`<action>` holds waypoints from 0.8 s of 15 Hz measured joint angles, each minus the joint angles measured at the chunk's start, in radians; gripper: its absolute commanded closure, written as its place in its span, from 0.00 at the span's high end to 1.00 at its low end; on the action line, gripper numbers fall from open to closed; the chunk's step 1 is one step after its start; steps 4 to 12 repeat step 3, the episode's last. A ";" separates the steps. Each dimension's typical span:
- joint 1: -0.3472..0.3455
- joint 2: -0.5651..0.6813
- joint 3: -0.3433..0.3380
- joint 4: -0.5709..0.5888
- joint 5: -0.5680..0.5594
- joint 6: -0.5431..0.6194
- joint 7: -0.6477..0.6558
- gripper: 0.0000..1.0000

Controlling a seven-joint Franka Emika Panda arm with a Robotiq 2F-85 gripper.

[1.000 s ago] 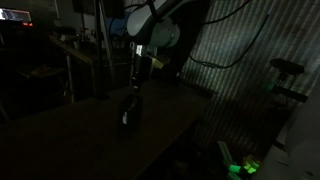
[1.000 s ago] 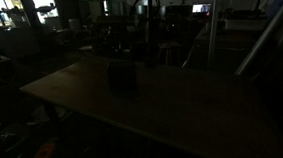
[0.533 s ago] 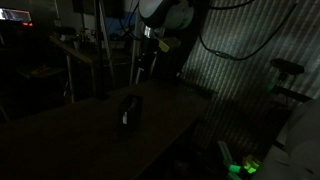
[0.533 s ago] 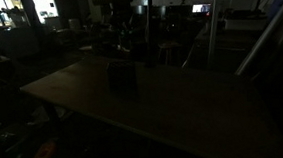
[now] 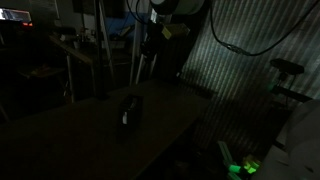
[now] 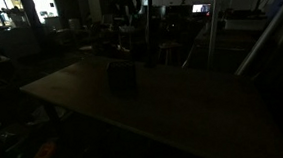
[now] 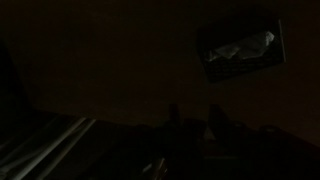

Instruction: Pick the cloth and shove it in the box

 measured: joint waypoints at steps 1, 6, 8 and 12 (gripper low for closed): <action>0.000 0.000 0.000 -0.001 -0.001 0.000 0.003 0.39; 0.000 0.000 0.000 -0.003 -0.002 0.000 0.006 0.39; 0.000 0.000 0.000 -0.003 -0.002 0.000 0.006 0.39; 0.000 0.000 0.000 -0.003 -0.002 0.000 0.006 0.39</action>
